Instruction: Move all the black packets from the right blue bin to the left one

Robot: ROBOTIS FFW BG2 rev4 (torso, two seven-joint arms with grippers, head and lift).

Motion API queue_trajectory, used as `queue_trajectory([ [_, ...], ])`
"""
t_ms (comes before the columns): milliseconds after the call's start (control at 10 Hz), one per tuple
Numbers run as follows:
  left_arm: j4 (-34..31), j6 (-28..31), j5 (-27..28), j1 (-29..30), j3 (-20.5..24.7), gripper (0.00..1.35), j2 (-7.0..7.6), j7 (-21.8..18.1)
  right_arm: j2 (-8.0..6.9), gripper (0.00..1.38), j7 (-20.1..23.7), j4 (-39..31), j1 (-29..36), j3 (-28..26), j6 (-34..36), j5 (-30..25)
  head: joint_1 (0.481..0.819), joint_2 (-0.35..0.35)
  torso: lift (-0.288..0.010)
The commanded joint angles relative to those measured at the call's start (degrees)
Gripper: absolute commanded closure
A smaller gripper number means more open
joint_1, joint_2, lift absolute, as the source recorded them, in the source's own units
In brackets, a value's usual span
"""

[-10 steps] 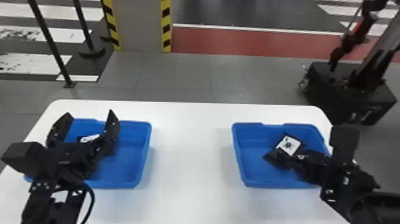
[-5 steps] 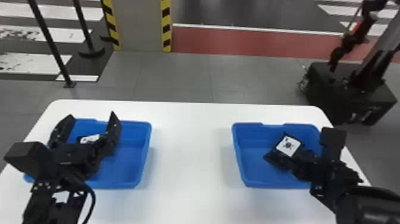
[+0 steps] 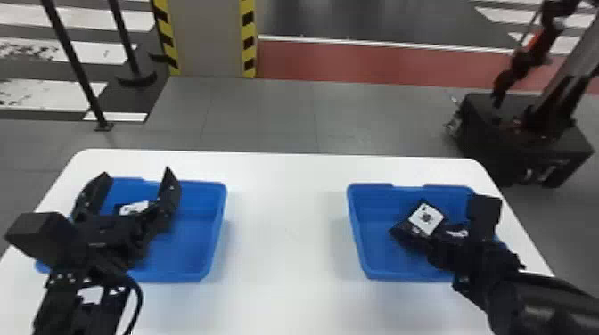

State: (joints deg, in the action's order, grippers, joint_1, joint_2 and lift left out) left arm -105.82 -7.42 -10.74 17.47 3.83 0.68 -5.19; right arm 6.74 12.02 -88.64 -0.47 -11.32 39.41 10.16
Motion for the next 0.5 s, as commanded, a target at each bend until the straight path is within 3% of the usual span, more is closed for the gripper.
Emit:
queue_trajectory([
  [0,0.0,0.1,-0.3,0.2,0.2,0.05,-0.24,0.0,-0.15,1.15,0.0,0.1,0.6,0.3,0.0,1.5,0.695,-0.067,-0.11],
  [400,0.0,0.0,-0.3,0.2,0.6,0.05,-0.5,0.0,-0.41,1.14,-0.9,-8.2,6.8,0.2,0.4,3.9,0.695,-0.047,-0.11],
])
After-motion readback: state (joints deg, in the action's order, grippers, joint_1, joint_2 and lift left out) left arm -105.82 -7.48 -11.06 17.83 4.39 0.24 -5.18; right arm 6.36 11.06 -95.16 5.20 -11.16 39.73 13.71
